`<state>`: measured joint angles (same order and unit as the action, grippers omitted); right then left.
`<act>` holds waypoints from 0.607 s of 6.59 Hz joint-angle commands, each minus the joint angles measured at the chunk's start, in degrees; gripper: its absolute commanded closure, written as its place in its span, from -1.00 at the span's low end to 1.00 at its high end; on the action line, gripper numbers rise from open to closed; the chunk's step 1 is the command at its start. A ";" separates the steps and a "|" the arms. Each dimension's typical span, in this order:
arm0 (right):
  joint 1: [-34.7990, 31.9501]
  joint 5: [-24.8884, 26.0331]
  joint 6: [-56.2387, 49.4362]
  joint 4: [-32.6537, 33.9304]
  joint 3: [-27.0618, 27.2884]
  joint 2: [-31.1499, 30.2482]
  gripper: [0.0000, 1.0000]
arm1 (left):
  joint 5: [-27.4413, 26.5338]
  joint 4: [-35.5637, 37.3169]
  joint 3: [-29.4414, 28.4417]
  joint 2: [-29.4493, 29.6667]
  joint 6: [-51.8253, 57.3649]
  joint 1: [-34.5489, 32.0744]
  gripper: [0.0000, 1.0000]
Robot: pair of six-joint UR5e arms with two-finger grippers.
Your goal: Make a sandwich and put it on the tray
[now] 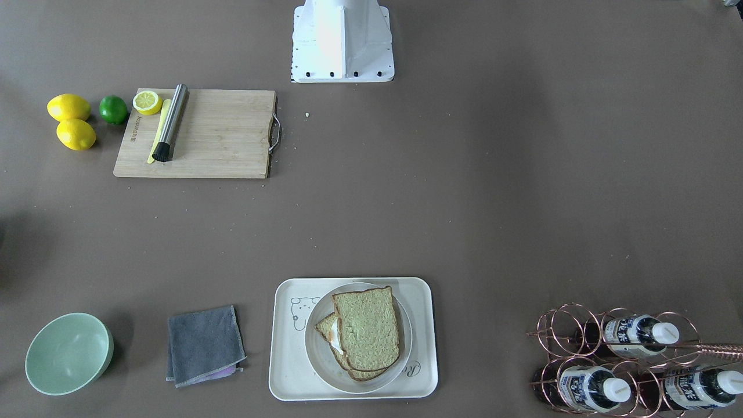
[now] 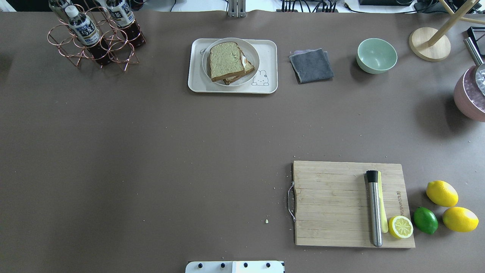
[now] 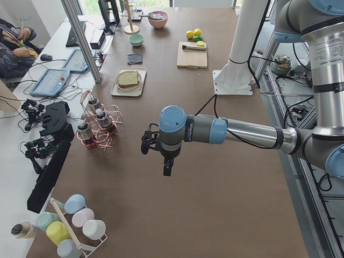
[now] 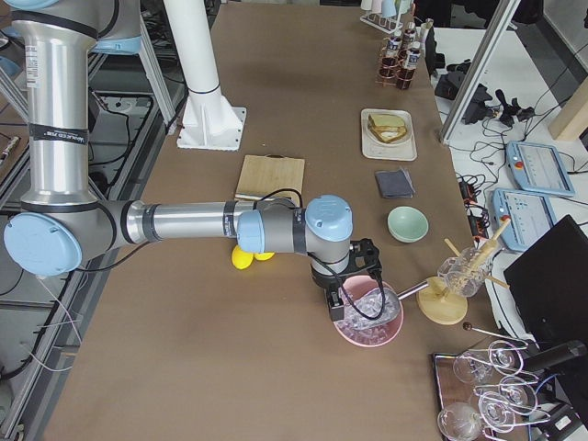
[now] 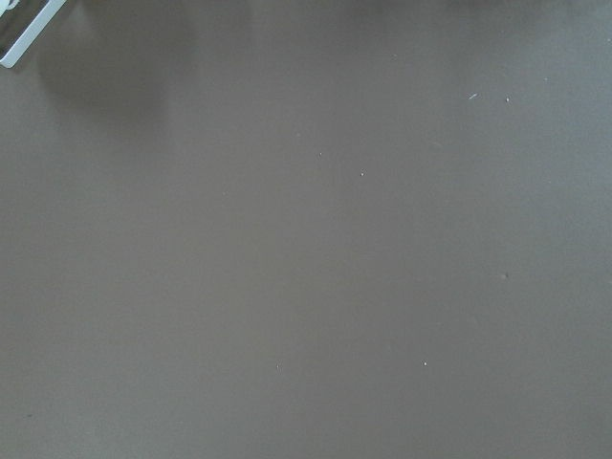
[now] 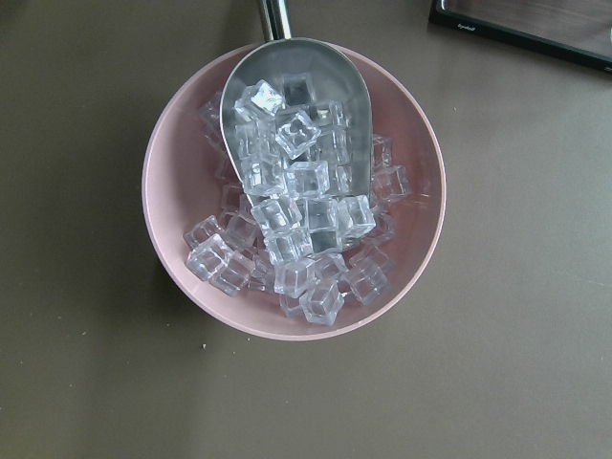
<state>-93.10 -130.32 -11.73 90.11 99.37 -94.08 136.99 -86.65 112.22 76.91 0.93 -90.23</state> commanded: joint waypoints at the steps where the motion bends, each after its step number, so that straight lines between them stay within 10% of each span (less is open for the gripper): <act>1: -0.06 0.24 0.04 -0.02 0.39 -0.58 -1.00 | -0.49 -0.28 -0.59 -0.27 0.04 0.57 -0.96; 4: 0.11 0.94 0.39 0.07 0.57 -0.84 -1.00 | -0.49 -0.37 -0.95 -0.45 2.65 0.23 -0.96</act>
<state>-93.07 -130.10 -11.37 90.17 100.06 -94.83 136.43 -87.10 111.82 76.47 1.73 -90.11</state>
